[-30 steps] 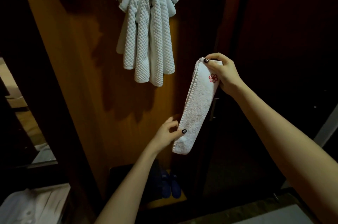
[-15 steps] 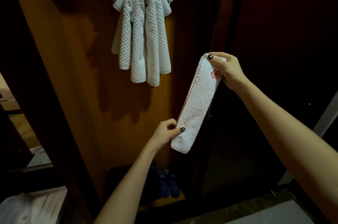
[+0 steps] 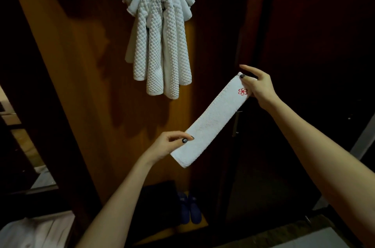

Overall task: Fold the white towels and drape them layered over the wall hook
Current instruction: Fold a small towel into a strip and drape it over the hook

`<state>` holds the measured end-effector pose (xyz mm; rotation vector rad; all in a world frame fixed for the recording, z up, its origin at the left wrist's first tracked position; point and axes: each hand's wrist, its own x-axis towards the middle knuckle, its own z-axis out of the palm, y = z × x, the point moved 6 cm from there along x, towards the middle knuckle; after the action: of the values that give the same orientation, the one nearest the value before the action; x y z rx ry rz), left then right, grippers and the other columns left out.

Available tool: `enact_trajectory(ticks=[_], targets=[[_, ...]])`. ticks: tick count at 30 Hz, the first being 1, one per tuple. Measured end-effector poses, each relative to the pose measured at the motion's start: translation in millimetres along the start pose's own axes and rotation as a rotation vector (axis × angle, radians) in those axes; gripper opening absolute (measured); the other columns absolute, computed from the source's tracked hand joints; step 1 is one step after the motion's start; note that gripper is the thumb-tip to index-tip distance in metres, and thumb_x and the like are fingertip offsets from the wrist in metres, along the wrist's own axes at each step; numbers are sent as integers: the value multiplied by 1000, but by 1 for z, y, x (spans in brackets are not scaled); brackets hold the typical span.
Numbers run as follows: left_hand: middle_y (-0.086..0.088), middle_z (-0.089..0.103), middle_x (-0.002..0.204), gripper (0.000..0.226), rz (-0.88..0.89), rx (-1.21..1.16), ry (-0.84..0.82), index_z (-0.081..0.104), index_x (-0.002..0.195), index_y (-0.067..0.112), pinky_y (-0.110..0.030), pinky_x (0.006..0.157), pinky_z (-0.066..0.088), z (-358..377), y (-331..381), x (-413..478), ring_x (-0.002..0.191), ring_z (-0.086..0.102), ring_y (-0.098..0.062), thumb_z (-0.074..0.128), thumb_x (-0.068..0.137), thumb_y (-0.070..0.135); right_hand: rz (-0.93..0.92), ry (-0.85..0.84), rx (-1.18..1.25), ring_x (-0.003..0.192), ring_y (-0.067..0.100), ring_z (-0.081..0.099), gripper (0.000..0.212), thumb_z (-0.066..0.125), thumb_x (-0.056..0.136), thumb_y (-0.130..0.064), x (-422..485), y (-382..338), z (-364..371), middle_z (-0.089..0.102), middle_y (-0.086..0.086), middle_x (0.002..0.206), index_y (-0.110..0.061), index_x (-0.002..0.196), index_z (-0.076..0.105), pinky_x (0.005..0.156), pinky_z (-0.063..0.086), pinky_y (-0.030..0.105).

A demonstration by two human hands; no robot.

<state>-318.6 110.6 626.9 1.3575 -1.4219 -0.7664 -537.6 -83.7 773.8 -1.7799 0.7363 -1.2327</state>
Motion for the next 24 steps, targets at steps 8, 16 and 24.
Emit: enact_trajectory(ticks=[8, 16, 24], targets=[[13, 49, 131, 31, -135, 54, -88, 63, 108, 29, -2, 72, 45, -13, -16, 10, 113, 46, 13, 77, 82, 20, 65, -117, 17, 89, 15, 64, 31, 47, 99, -5, 9, 9, 10, 63, 4, 112, -23, 111, 69, 61, 57, 24], [18, 71, 104, 27, -27, 41, 159, 77, 86, 35, -25, 93, 40, -80, -7, 21, 105, 60, 4, 73, 83, 8, 163, -247, 4, 97, 18, 63, 33, 44, 96, 1, 25, 9, 10, 62, 8, 117, -16, 98, 72, 65, 59, 25], [3, 62, 99, 22, -13, 48, 297, 70, 87, 32, -21, 63, 44, -155, 49, 45, 79, 55, -11, 79, 67, 30, 170, -353, 156, 108, 26, 65, 34, 57, 91, 5, 54, -10, 35, 51, 10, 132, -13, 120, 60, 76, 61, 32]])
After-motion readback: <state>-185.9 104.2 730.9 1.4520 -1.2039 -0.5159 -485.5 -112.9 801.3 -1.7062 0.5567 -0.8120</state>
